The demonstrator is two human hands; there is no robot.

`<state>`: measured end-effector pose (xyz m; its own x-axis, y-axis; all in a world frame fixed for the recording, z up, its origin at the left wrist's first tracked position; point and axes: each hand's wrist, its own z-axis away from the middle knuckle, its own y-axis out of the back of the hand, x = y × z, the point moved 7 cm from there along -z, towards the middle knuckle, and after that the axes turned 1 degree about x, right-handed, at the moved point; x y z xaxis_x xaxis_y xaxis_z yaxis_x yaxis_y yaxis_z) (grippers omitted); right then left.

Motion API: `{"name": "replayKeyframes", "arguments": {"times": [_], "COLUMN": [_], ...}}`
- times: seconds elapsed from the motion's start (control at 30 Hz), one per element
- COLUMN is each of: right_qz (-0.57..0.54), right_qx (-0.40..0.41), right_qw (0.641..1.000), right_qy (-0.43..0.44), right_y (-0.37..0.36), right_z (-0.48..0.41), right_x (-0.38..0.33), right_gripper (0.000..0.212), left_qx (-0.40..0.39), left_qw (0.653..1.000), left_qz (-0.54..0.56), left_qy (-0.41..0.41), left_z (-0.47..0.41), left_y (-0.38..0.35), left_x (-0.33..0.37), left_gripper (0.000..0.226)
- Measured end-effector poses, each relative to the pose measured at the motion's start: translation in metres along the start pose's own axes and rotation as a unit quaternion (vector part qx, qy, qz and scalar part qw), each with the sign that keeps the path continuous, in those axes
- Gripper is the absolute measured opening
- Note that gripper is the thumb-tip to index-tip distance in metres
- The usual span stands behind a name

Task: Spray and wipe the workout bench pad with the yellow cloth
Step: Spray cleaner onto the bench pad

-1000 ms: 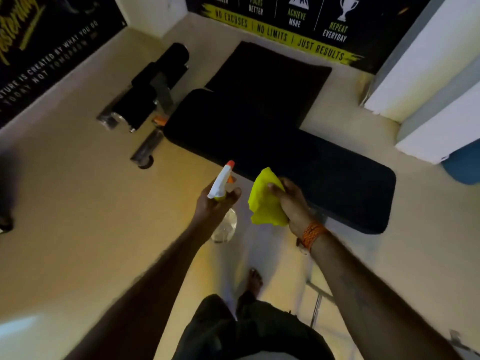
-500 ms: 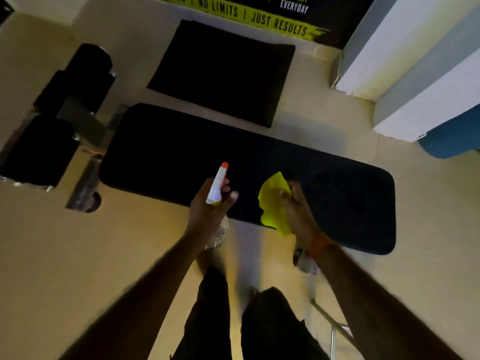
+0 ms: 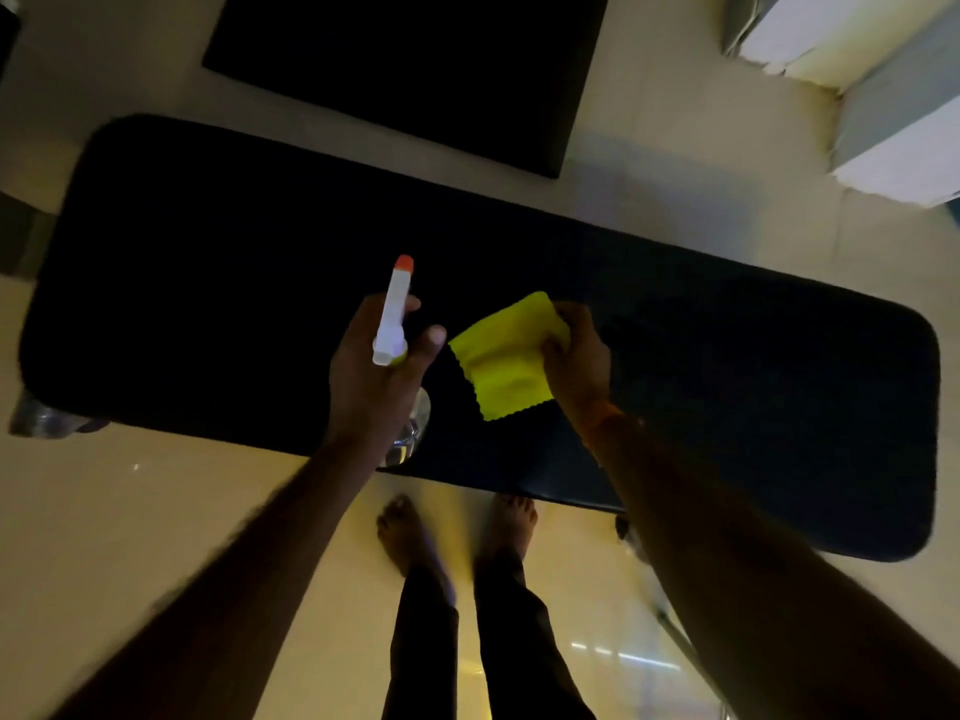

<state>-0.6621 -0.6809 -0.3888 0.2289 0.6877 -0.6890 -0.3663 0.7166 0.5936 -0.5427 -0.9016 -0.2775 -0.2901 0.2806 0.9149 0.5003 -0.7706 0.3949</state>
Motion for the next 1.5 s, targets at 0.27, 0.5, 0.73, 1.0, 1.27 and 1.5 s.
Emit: {"name": "replayKeyframes", "arguments": {"times": [0.27,0.5,0.73,1.0,1.27,1.5], "right_qz": [0.274,0.307,0.351,0.420,0.493,0.504], "right_qx": [-0.004,-0.042,-0.170,-0.268,-0.284,-0.284], "right_qw": [0.955,0.938,0.878,0.802,0.785,0.784], "right_qy": [0.111,0.153,0.277,0.329,0.244,0.224], "right_y": [-0.012,-0.024,-0.107,-0.252,-0.328,-0.330], "right_z": [0.002,0.016,0.020,0.006,-0.015,-0.018], "right_x": [0.001,-0.032,-0.125,-0.236,-0.269,-0.265], "right_gripper": [0.066,0.072,0.074,0.103,0.150,0.152], "left_qx": [-0.009,-0.004,0.035,0.113,0.113,0.104], "left_qw": [0.999,0.999,0.980,0.954,0.965,0.963], "left_qz": [-0.034,0.005,0.139,0.154,-0.037,-0.067], "left_qy": [0.017,0.038,0.138,0.229,0.233,0.240], "left_z": [0.003,0.001,-0.006,-0.040,-0.103,-0.128], "left_y": [-0.021,-0.010,0.052,0.159,0.224,0.230], "left_x": [-0.016,-0.021,-0.037,-0.100,-0.162,-0.174], "left_gripper": [0.047,0.044,0.048,0.037,0.021,0.029]}}
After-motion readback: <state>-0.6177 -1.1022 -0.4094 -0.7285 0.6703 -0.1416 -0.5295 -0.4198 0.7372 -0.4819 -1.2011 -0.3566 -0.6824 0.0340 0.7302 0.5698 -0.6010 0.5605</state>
